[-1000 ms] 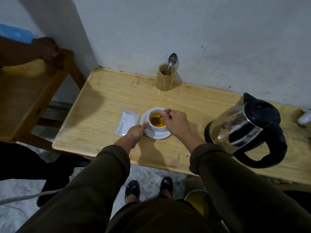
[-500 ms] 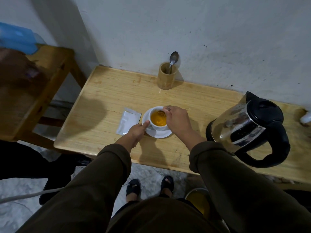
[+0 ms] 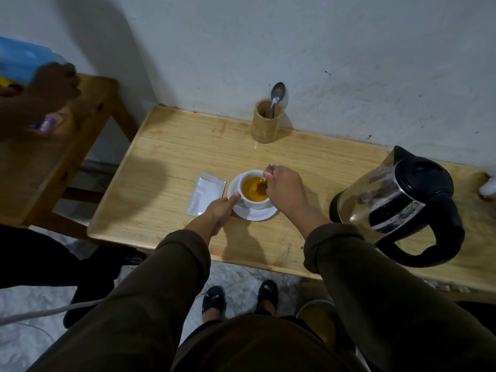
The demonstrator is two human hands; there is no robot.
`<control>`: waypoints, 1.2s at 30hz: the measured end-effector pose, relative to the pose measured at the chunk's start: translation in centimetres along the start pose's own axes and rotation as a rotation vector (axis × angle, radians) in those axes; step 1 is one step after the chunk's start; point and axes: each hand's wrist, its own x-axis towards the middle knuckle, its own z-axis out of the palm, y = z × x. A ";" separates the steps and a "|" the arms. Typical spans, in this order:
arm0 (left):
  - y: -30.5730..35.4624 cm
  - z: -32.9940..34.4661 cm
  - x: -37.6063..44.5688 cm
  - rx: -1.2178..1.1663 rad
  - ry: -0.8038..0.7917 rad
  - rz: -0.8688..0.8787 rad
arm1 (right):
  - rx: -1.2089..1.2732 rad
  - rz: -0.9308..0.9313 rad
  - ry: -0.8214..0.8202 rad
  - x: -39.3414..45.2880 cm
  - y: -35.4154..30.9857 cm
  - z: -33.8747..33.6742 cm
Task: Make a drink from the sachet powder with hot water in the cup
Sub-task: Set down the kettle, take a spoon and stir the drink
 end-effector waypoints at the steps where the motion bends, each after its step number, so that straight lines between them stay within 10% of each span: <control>1: -0.3 -0.1 0.4 0.009 -0.005 0.002 | -0.015 -0.015 -0.001 0.0 0.1 0.2; 36: 0.1 0.1 0.0 -0.011 -0.022 -0.002 | 0.068 0.006 -0.041 -0.1 -0.1 0.3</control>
